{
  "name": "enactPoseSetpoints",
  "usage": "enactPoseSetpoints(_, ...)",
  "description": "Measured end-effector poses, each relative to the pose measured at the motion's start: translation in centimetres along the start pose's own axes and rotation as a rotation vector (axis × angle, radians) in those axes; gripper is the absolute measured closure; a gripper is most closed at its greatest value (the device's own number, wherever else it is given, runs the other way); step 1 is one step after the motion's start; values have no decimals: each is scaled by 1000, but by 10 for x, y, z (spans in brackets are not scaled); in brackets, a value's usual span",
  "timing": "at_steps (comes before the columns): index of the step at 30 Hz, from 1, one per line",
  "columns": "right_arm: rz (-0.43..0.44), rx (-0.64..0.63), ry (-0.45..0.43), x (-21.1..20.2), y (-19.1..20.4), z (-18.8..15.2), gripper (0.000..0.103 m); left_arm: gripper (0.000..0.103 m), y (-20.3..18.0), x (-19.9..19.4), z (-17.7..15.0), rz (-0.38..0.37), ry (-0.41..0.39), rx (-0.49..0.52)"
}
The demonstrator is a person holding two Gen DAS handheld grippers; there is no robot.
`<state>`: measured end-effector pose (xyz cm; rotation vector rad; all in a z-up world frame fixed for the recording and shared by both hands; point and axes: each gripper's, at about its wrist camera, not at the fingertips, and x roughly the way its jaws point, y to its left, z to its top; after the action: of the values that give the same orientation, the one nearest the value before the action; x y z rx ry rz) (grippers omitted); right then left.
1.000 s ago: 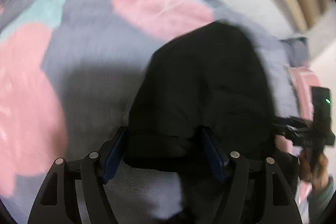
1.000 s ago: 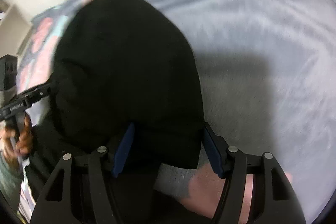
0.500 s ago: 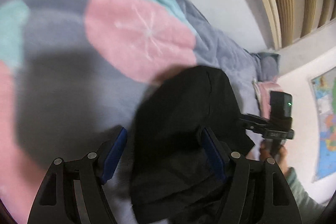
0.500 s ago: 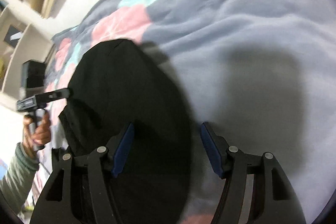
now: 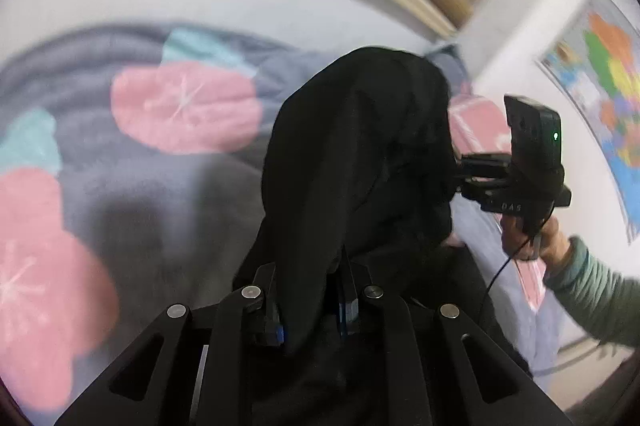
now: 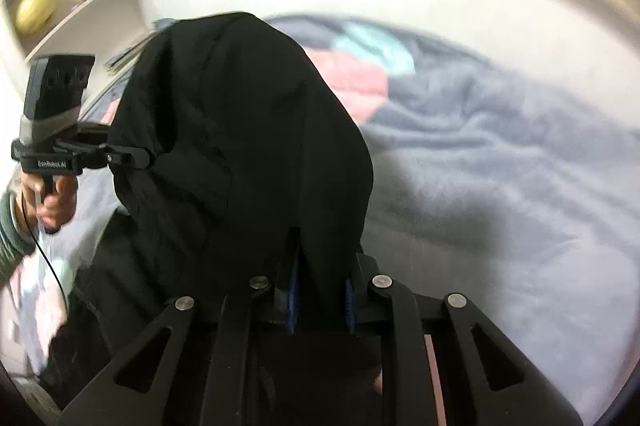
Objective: Fold large clothes
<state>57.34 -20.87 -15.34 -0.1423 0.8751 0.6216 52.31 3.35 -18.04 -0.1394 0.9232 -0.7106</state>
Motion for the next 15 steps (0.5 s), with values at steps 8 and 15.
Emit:
enactPoseSetpoints(8, -184, -69, -87, -112, 99, -73, 83, 85, -107, -98, -87, 101, -40, 124)
enactPoseSetpoints(15, -210, 144, 74, -107, 124, -186, 82, 80, -125, -60, -214, 284, 158, 36)
